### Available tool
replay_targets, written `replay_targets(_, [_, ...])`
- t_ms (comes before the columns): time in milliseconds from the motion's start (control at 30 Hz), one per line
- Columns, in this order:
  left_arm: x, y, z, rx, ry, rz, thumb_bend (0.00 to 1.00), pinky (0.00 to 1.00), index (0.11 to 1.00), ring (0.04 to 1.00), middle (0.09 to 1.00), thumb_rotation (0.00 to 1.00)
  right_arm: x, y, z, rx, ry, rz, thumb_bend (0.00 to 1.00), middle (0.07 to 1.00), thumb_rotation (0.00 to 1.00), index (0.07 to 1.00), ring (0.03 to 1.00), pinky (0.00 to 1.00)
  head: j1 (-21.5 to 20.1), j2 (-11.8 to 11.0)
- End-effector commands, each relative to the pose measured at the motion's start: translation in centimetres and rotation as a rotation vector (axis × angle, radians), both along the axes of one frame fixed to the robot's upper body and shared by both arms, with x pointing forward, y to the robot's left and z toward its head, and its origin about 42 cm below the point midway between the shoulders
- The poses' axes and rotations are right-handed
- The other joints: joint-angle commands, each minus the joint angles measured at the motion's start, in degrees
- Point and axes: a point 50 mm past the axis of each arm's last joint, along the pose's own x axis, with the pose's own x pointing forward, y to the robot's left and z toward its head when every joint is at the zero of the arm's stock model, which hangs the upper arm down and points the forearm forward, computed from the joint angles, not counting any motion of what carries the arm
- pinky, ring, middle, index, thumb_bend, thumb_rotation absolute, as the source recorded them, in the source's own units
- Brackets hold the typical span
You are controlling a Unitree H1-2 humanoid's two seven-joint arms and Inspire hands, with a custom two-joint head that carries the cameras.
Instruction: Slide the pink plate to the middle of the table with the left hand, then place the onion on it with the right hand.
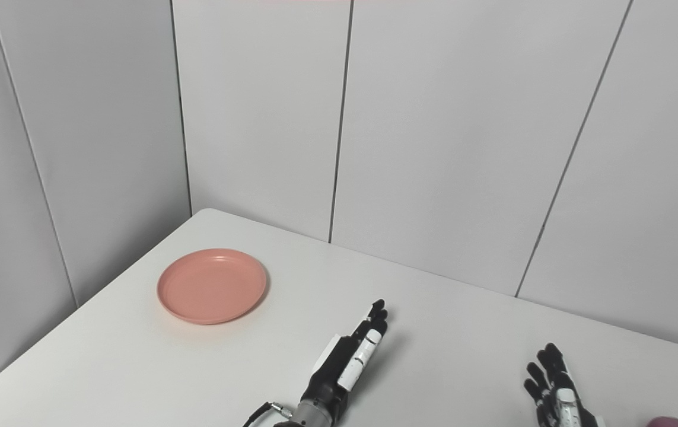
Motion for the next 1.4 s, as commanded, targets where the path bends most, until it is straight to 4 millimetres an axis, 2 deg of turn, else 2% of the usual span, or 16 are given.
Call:
replay_targets(0, [-0.7, 0.8, -1.3, 0.004, 0.009, 0.011, 0.55, 1.0, 1.0, 1.0, 1.0, 1.0, -1.0, -1.3, -1.6, -0.018, 0.013, -0.018, 0.56, 0.975, 0.92, 0.981, 0.963, 0.96, 0.1, 0.0])
replay_targets(233, [0.6, 1.8, 0.4, -0.085, -0.029, 0.009, 0.58, 1.0, 1.0, 1.0, 1.0, 1.0, -0.9, -1.5, -1.7, -0.016, 0.014, -0.019, 0.57, 0.969, 0.9, 0.972, 0.955, 0.94, 0.3, -0.3])
replay_targets(367, [1.6, 2.9, 1.4, -0.107, -0.069, 0.057, 0.54, 1.0, 1.0, 1.0, 1.0, 1.0, -0.9, -1.7, -1.8, -0.014, 0.014, -0.022, 0.57, 0.962, 0.89, 0.964, 0.947, 0.93, 0.7, -0.6])
replay_targets(667, [4.3, 7.2, 3.0, -0.129, -0.131, 0.133, 0.56, 1.0, 1.0, 1.0, 1.0, 1.0, -0.9, -1.9, -1.9, -0.011, 0.021, -0.02, 0.58, 0.949, 0.87, 0.952, 0.936, 0.92, 1.1, -0.8])
replay_targets(900, [5.2, 10.3, 4.5, -0.135, -0.147, 0.181, 0.56, 1.0, 0.999, 1.0, 0.998, 1.0, -0.9, -1.7, -1.9, -0.006, 0.017, -0.022, 0.59, 0.94, 0.86, 0.941, 0.926, 0.9, 0.8, -1.1])
replay_targets(1100, [5.6, 13.1, 6.1, -0.144, -0.171, 0.228, 0.57, 1.0, 0.971, 0.981, 0.97, 1.0, -1.1, -1.7, -1.7, -0.004, 0.019, -0.024, 0.58, 0.942, 0.86, 0.943, 0.928, 0.91, 1.0, -0.9])
replay_targets(1367, [7.2, 16.6, 8.6, -0.139, -0.224, 0.319, 0.59, 0.92, 0.905, 0.91, 0.898, 1.0, -1.2, -1.9, -1.8, -0.003, 0.013, -0.023, 0.6, 0.927, 0.84, 0.925, 0.91, 0.87, 1.6, -1.1])
